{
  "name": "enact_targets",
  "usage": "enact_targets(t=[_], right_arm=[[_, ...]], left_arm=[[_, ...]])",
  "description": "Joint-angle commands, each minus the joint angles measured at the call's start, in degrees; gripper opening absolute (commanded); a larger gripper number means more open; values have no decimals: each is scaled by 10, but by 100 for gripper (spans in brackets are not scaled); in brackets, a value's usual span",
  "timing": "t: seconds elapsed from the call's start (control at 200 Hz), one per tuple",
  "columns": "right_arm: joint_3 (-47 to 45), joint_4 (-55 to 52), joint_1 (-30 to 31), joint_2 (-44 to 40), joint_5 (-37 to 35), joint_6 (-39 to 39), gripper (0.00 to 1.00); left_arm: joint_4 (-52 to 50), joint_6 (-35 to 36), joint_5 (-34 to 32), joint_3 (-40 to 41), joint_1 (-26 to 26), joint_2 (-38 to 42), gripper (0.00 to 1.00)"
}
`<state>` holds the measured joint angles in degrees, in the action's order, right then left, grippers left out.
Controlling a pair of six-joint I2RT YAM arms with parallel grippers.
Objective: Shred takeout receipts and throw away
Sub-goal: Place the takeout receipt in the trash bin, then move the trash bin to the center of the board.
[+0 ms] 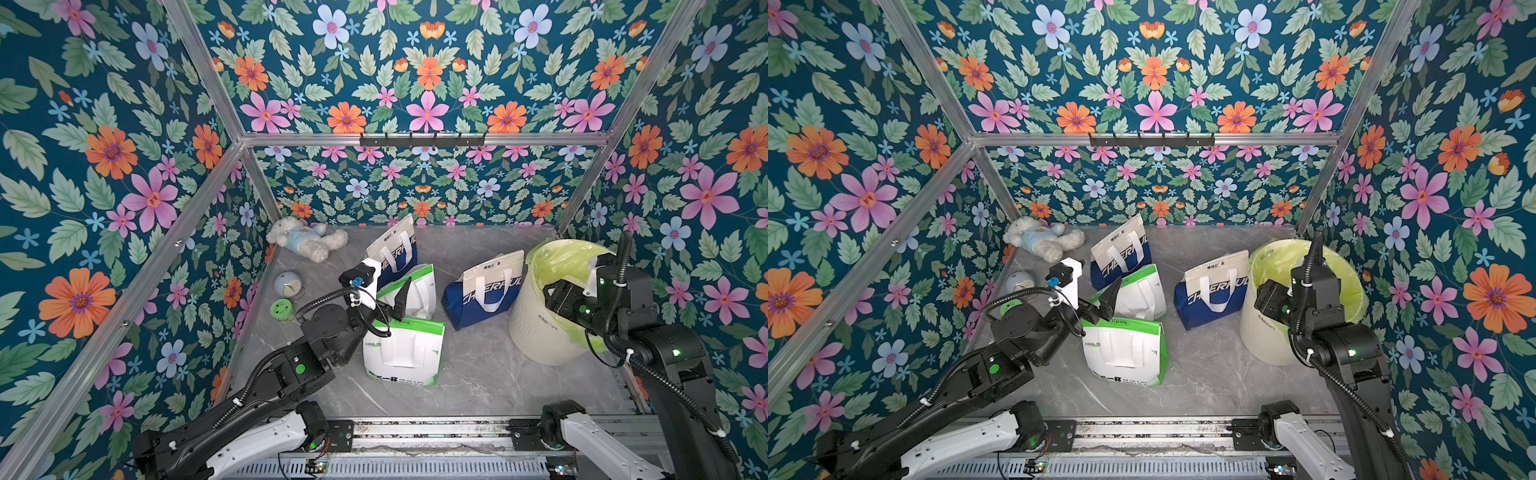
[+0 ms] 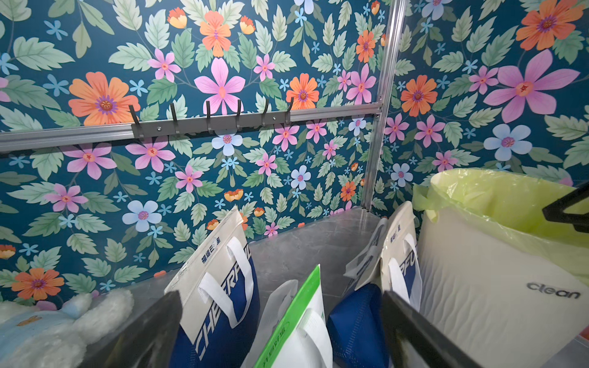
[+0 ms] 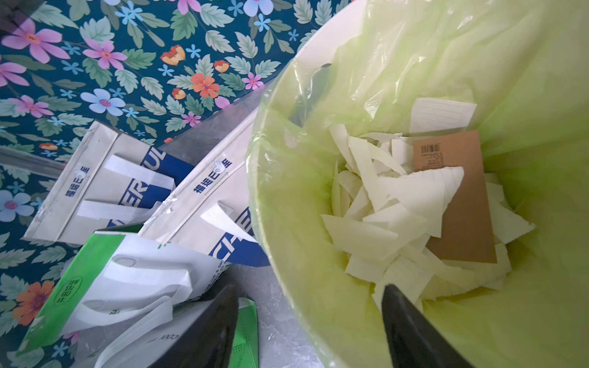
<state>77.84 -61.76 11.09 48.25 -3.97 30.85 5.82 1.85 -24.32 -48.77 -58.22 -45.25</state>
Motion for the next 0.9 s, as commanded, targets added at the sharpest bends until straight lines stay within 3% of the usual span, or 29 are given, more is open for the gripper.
enact_targets(t=[0.0,0.235,0.35,0.67,0.895], right_arm=[[-9,58,0,-20,72,-36,70],[-47,142,0,-54,272,-76,59],[-81,107,0,-57,306,-86,55],[-167,-14,0,-133,190,-79,60],[-183,-27,0,-83,90,-75,70]], left_arm=[[-4,10,-24,-3,0,6,99],[-64,59,-77,-13,0,29,99],[-130,58,-121,-23,0,40,99],[-221,18,-214,-12,0,94,99],[-248,-4,-253,20,1,107,99]])
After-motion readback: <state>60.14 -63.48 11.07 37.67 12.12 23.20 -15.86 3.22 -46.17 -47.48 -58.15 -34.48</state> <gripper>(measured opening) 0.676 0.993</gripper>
